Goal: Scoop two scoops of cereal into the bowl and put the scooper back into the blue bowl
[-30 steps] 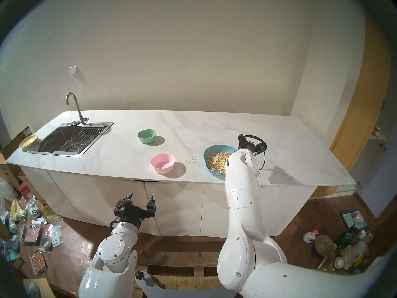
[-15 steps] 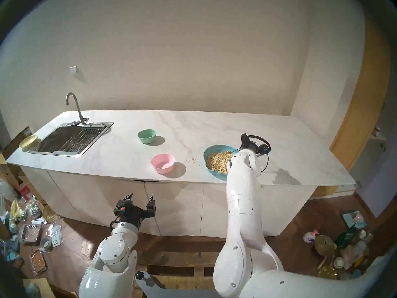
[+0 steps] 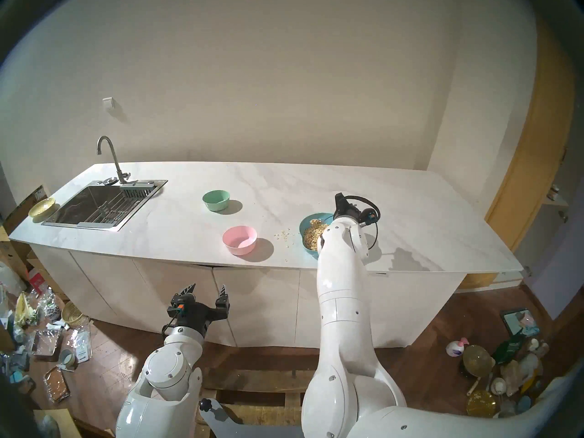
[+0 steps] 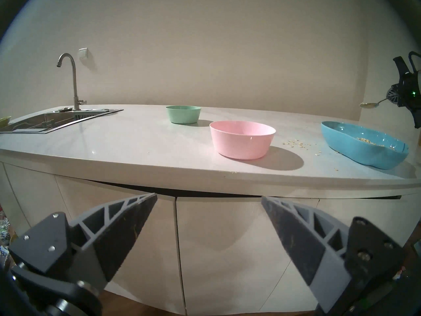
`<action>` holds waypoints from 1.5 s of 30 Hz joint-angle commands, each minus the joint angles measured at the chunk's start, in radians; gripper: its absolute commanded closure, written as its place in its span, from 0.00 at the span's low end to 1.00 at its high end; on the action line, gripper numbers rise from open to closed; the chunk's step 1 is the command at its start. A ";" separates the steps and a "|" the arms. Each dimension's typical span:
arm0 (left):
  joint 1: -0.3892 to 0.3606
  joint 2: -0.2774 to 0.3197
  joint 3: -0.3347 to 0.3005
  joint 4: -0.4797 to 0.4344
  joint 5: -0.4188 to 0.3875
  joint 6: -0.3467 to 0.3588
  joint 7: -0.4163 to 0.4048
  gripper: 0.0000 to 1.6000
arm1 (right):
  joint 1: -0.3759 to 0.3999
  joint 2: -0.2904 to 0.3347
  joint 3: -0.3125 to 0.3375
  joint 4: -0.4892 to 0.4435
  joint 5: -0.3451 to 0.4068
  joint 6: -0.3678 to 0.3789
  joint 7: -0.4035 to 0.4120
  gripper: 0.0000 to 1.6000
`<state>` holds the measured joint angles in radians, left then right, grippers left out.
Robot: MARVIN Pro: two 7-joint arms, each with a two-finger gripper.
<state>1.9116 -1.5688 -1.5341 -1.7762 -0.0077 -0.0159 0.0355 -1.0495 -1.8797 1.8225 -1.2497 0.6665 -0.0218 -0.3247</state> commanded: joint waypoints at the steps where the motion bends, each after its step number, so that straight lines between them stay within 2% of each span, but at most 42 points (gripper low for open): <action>1: -0.005 0.000 0.002 -0.026 -0.002 -0.006 -0.004 0.00 | 0.030 -0.033 -0.042 0.001 -0.003 -0.007 0.010 1.00; 18: -0.005 0.000 0.002 -0.026 -0.002 -0.006 -0.004 0.00 | 0.086 -0.088 -0.186 0.130 0.009 -0.088 -0.031 1.00; 35: -0.006 0.000 0.003 -0.025 -0.002 -0.006 -0.004 0.00 | 0.135 -0.127 -0.282 0.231 0.030 -0.153 -0.052 1.00; 42: -0.006 0.000 0.003 -0.025 -0.002 -0.006 -0.004 0.00 | 0.163 -0.127 -0.324 0.299 0.020 -0.170 -0.047 1.00; 45: -0.006 0.000 0.003 -0.025 -0.002 -0.006 -0.004 0.00 | 0.186 -0.127 -0.324 0.344 0.038 -0.173 -0.041 1.00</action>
<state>1.9115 -1.5689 -1.5341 -1.7758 -0.0077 -0.0160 0.0356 -0.9258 -1.9870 1.5182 -0.9404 0.7005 -0.1739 -0.3855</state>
